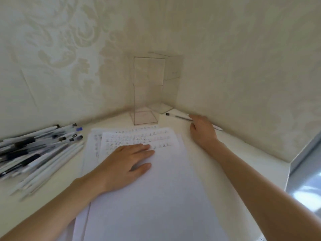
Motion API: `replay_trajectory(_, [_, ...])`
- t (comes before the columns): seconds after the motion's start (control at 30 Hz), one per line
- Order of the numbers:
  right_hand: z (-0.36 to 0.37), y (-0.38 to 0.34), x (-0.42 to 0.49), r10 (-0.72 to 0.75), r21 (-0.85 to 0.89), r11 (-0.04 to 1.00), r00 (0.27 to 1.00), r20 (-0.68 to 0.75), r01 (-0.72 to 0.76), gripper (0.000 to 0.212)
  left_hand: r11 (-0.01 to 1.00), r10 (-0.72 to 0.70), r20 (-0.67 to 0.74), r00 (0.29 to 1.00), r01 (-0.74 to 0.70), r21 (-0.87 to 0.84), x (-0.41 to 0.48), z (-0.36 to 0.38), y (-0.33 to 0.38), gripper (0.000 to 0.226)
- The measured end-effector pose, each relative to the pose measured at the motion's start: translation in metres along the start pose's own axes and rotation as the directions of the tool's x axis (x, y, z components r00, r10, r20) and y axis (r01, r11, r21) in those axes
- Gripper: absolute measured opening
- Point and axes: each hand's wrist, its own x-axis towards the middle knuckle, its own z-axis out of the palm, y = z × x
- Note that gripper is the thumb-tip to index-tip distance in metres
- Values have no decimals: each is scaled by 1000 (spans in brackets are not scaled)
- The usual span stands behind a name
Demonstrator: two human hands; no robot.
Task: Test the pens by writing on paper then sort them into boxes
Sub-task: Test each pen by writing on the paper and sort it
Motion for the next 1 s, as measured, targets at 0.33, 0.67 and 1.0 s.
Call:
replay_trajectory(0.33, [13,-8,19,-61,-303,952,998,-31,49,29,998,18,-27,999,-19,-57,2,3,-3,87])
replay_trajectory(0.67, [-53,-96,-44,125,676,725,991,56,-130,10,948,-209,-353,912,100,-302,-3,-8,7,56])
replay_trajectory(1.0, [-24,-115,-80,-231,926,198,903,363,-322,16,964,-145,-328,934,58,-261,-3,-8,9,22])
